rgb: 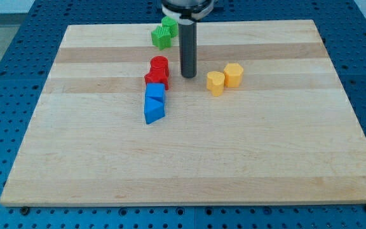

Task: Place your arm horizontally to the left side of the green star

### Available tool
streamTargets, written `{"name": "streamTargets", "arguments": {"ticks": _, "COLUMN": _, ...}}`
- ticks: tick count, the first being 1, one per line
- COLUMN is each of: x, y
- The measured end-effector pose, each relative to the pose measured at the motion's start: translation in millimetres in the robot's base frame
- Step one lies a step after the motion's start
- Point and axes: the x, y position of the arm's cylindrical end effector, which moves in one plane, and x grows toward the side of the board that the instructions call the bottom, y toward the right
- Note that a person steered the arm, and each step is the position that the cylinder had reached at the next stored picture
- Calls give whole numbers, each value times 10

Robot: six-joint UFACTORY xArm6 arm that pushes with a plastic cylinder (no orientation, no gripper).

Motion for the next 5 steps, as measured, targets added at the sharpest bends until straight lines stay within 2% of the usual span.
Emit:
{"name": "streamTargets", "arguments": {"ticks": 2, "x": -549, "y": 215}}
{"name": "streamTargets", "arguments": {"ticks": 3, "x": -698, "y": 76}}
{"name": "streamTargets", "arguments": {"ticks": 5, "x": -634, "y": -446}}
